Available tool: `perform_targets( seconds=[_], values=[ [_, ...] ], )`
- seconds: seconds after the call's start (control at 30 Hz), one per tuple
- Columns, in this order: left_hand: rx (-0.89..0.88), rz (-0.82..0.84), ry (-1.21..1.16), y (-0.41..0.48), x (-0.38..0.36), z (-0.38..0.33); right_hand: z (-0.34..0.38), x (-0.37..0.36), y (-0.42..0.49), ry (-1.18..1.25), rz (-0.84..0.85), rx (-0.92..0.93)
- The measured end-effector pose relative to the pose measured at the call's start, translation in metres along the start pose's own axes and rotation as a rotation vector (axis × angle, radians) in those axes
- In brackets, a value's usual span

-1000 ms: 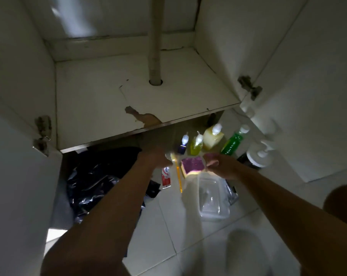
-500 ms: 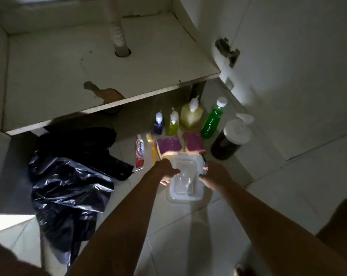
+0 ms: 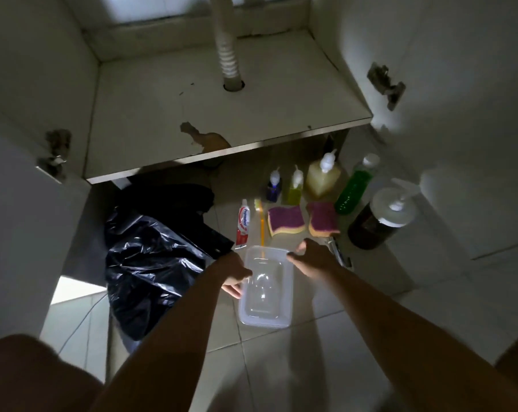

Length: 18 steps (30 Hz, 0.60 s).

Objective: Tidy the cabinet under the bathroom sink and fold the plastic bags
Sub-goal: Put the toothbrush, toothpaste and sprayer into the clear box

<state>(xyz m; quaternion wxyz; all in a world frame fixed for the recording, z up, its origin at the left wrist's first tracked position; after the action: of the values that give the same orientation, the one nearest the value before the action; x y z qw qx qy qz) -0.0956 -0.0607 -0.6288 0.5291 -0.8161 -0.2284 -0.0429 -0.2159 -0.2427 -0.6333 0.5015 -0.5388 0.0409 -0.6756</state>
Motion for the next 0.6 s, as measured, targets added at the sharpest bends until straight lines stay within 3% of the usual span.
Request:
perform_targets(
  seconds=[0.33,0.47,0.6],
  values=[
    [0.043,-0.098,-0.260,0.004,0.033,0.066,0.095,-0.008,0.050,-0.232,-0.123,0.242],
    [0.026,-0.090,-0.313,0.016,0.035,0.078,0.117,-0.025,0.077,-0.340,-0.115,0.183],
    [0.014,-0.074,-0.319,0.024,0.034,0.082,0.129,-0.044,0.091,-0.281,-0.129,0.060]
  ],
)
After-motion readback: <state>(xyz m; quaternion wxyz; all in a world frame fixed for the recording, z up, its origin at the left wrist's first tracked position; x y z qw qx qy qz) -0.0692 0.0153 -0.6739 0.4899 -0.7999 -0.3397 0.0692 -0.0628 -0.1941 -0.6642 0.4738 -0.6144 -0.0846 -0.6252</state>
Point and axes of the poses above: each hand's wrist, its own y-axis towards the middle knuckle, its own x-axis out of the back of the hand, z = x × y, the point moved 3 cm from there along y, towards the middle knuckle, and after that the axes turned 5 degrees about -y, right-handed, at the moved point
